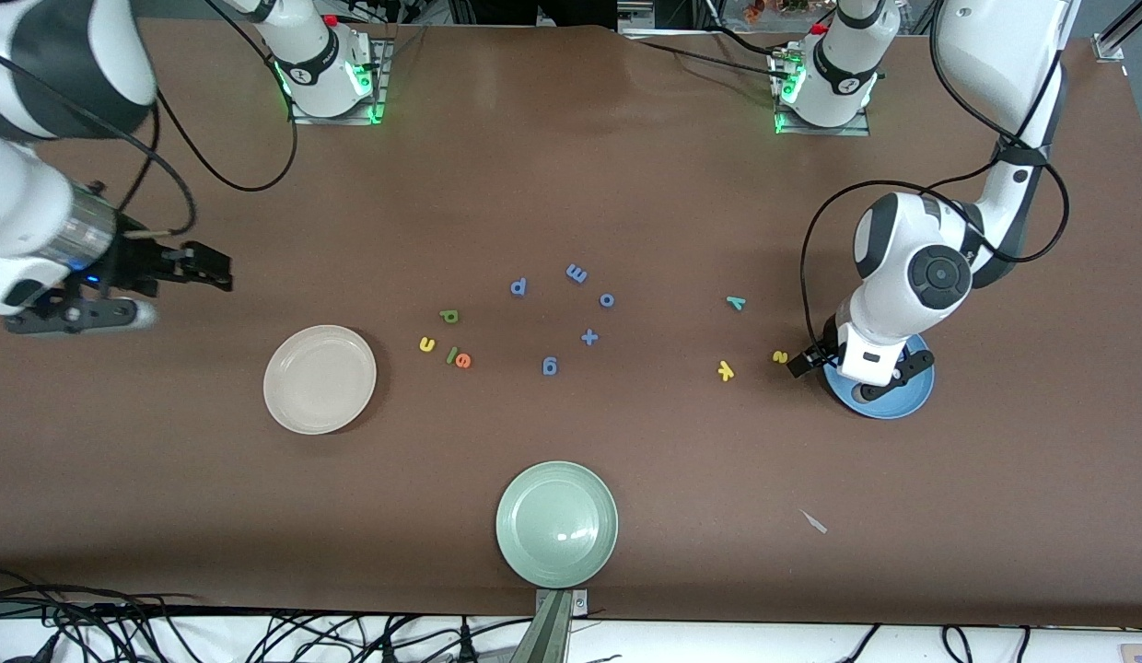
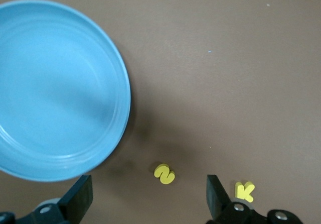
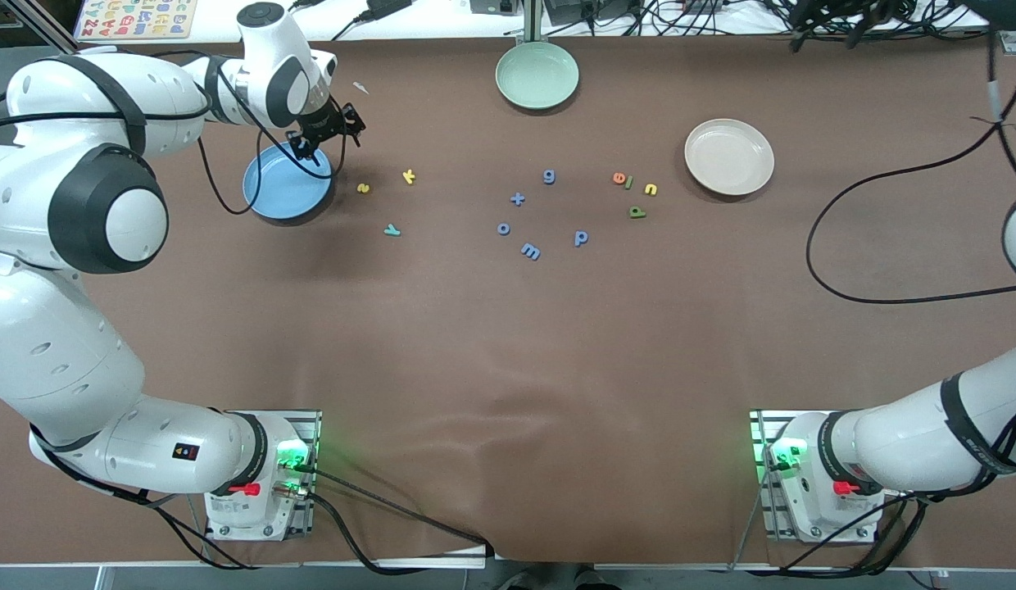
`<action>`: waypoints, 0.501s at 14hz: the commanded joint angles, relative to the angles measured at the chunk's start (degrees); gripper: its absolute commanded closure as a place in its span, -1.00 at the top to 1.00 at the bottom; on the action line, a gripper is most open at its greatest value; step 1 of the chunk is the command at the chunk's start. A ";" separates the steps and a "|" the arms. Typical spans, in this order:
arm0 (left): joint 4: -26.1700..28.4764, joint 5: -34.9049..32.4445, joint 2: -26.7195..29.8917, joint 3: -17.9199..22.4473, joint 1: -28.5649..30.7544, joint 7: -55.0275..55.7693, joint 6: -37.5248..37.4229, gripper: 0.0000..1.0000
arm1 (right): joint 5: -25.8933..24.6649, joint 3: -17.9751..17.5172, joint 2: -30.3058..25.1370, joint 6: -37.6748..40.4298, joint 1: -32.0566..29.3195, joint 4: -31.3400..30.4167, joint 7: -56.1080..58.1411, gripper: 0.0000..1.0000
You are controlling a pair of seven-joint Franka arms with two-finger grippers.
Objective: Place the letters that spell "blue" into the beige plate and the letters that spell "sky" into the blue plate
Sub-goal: 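Reach the left gripper to yellow z while the right gripper reaches green a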
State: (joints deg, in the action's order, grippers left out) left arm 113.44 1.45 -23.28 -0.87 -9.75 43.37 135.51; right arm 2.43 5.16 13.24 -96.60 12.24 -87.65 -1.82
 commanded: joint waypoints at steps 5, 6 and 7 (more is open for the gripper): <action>1.61 1.53 -4.22 -0.01 -1.58 19.88 4.94 0.99 | 1.26 -0.06 5.48 -17.72 10.51 -10.77 -15.66 1.00; 1.70 1.53 -4.57 -0.01 -1.58 21.91 4.94 0.93 | 1.26 -0.23 6.18 -20.35 11.66 -12.61 -16.89 1.00; 1.70 1.53 -4.75 -0.01 -1.41 23.24 4.86 0.74 | 1.34 -0.67 6.71 -24.03 12.63 -15.07 -19.34 1.00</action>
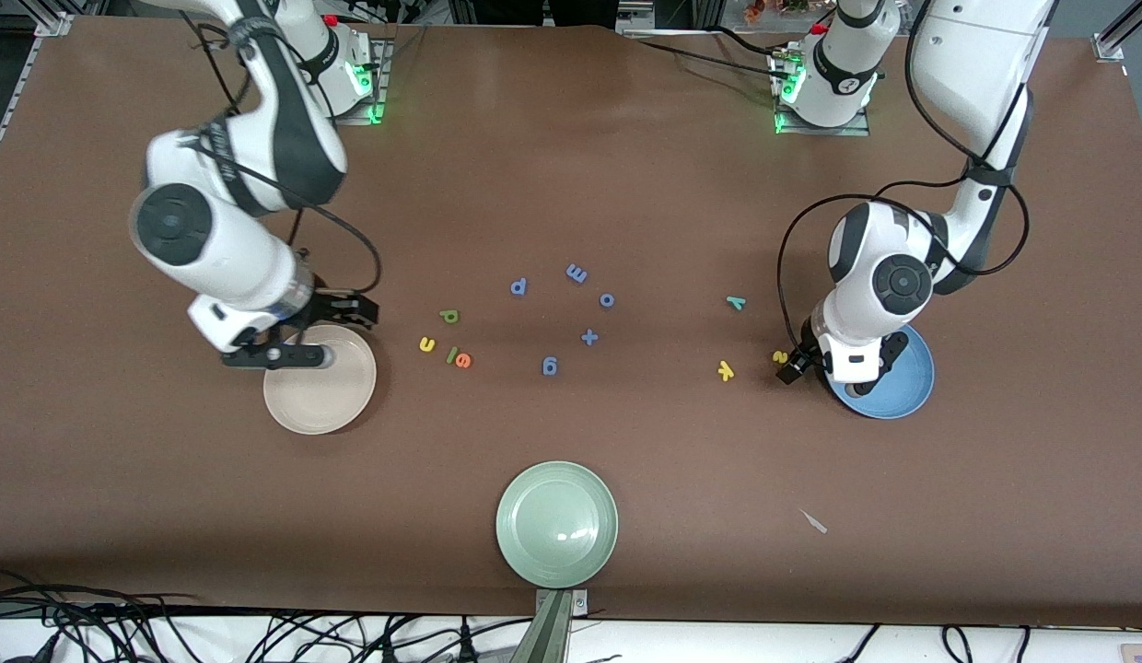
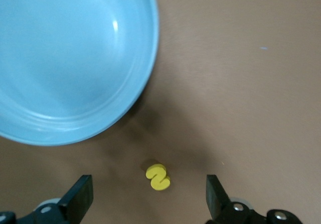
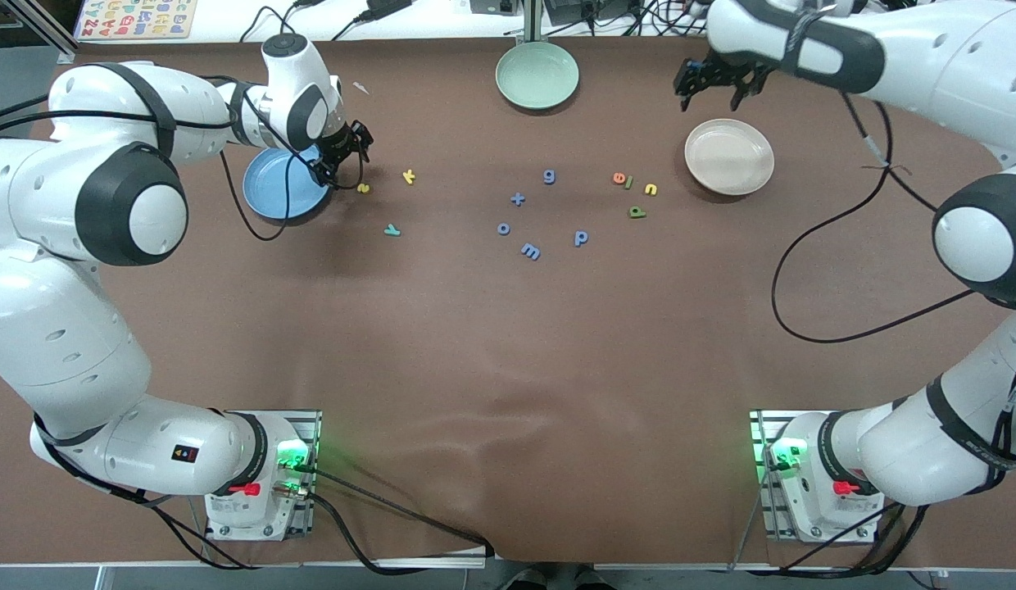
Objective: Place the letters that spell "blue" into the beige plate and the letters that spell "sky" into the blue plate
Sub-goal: 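Reach the left gripper to yellow z while the right gripper reaches green a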
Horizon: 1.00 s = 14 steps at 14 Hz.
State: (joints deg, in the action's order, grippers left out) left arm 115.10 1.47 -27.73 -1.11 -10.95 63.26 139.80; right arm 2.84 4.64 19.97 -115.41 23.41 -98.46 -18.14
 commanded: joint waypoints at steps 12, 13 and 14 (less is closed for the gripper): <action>-0.23 1.26 -3.91 -0.56 -1.62 9.78 3.64 0.13 | 0.94 -1.39 7.71 -27.32 9.64 -18.17 -19.03 0.99; -0.06 1.08 -3.82 -0.56 -1.62 9.78 3.64 0.10 | 0.94 -1.39 8.24 -28.02 9.64 -18.17 -19.03 0.99; -0.05 0.99 -3.82 -0.56 -1.53 9.78 3.64 0.08 | 0.94 -1.39 8.77 -28.64 9.64 -18.17 -19.03 0.98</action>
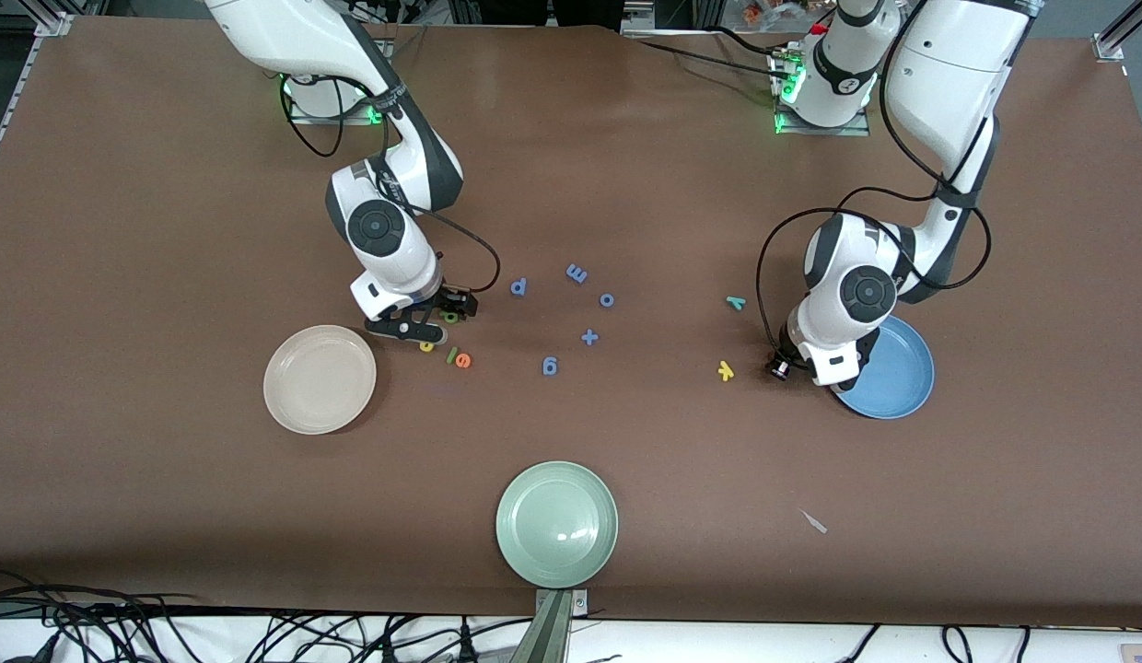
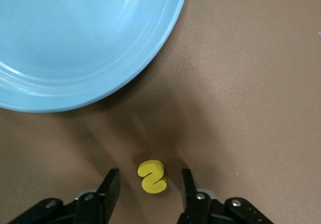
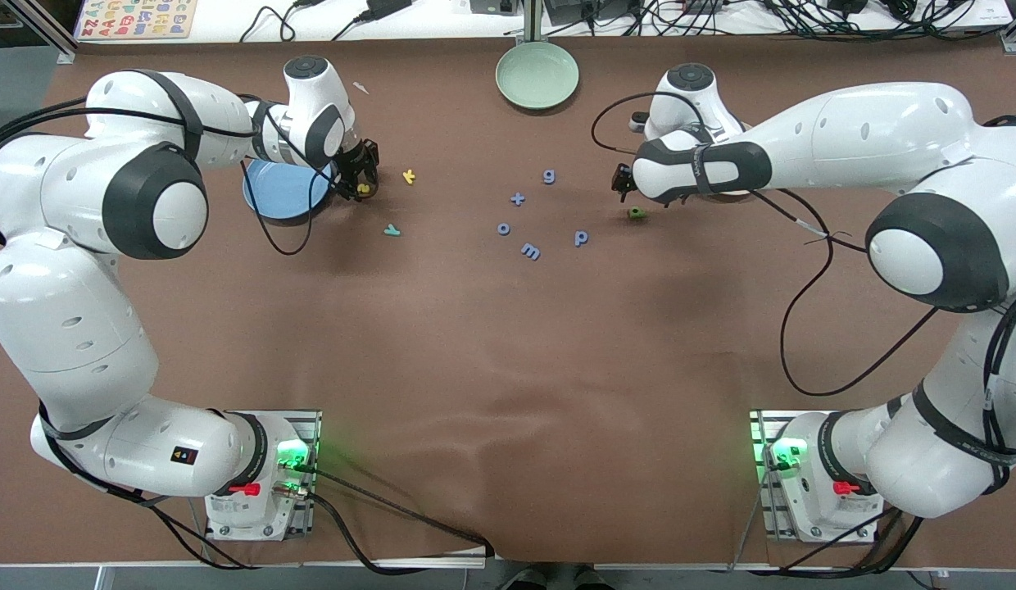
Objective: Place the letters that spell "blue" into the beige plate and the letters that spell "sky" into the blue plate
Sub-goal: 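Place the z in the blue plate while the right gripper places a in beige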
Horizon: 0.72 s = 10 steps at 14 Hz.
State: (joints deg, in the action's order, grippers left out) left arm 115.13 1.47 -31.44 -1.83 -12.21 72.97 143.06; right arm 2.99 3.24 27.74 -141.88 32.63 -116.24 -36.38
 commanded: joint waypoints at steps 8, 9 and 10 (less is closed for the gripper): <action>0.01 0.99 2.07 0.16 0.52 -0.11 -0.94 -0.70 | 0.79 0.01 2.76 -5.52 1.04 -1.71 -2.47 0.41; -0.43 0.99 3.74 0.16 1.22 -0.03 -2.95 -0.70 | 0.79 0.01 2.76 -5.52 1.04 -1.62 -2.47 0.28; -0.78 1.08 5.15 0.16 1.66 -0.11 -4.71 -0.70 | 0.79 0.01 2.76 -5.52 1.04 -1.62 -2.47 0.14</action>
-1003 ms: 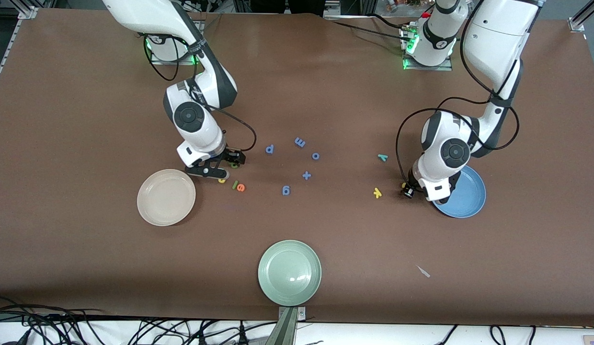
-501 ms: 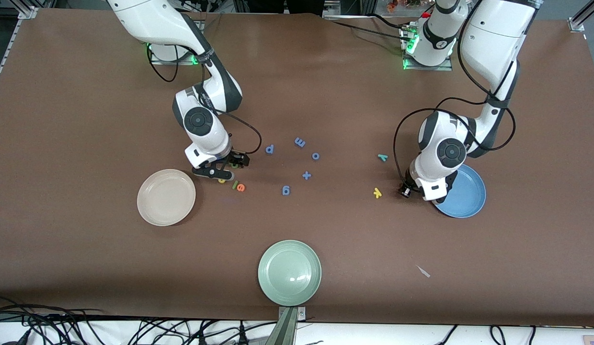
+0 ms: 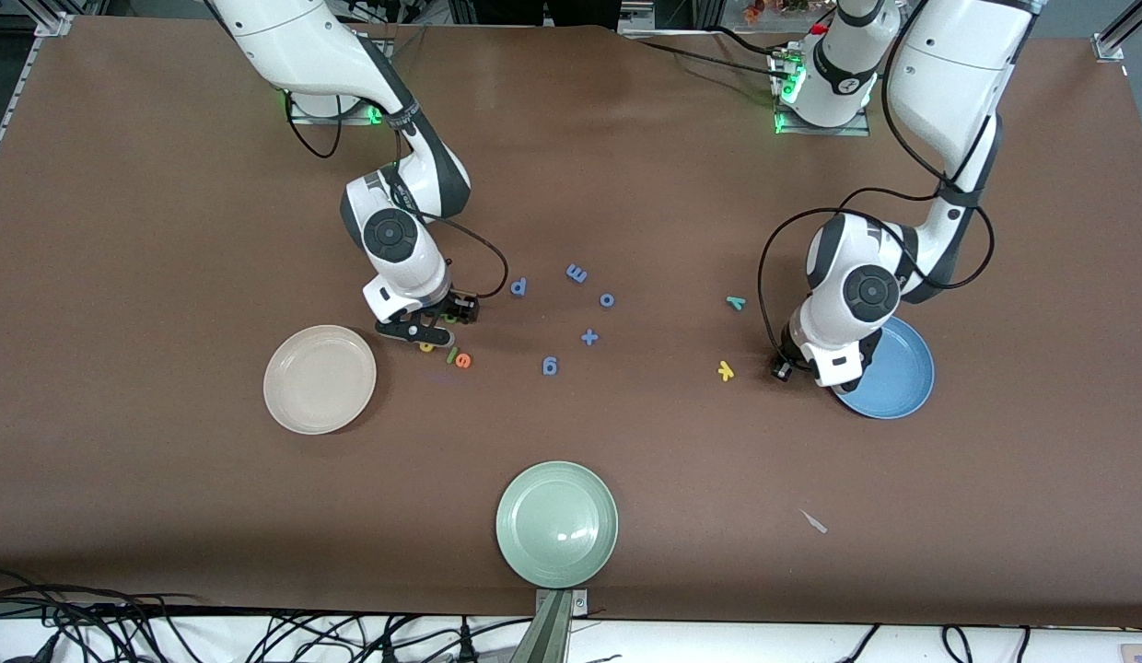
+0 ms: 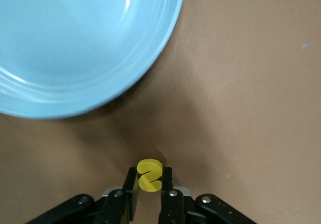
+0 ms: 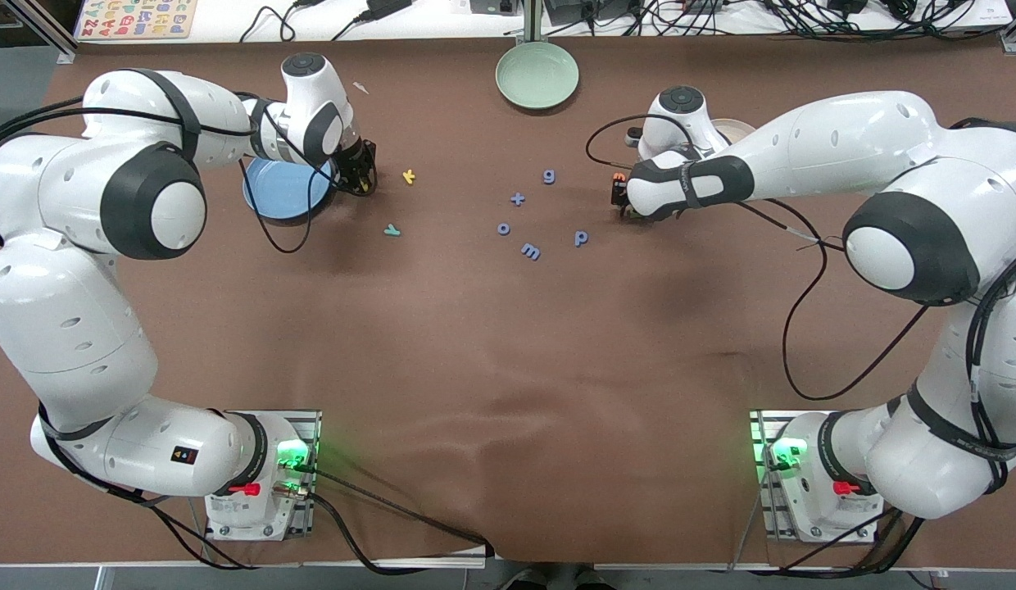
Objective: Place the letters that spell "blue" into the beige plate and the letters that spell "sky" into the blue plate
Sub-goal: 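Place the z in the blue plate while the right gripper places a in beige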
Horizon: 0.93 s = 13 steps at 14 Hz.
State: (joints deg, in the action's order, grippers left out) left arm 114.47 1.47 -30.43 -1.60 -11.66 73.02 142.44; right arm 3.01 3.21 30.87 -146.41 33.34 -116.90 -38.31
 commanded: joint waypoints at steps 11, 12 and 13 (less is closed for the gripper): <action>2.77 0.55 7.67 0.11 14.12 -25.82 -9.55 -0.59 | 0.77 3.28 -4.15 12.50 -0.29 5.17 3.57 -0.70; 2.86 0.64 7.49 0.02 14.12 -25.91 -9.11 -0.49 | 0.77 5.12 -4.15 17.08 -0.38 7.72 6.12 -0.70; 3.99 0.55 7.57 0.02 14.12 -25.91 -7.98 -0.33 | 0.77 7.14 -4.15 20.60 -0.38 10.09 9.37 -0.70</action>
State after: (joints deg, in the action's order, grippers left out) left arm 116.43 1.46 -23.73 -1.10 2.77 48.37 132.84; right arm 3.07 7.49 27.57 -132.76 33.21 -110.98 -34.28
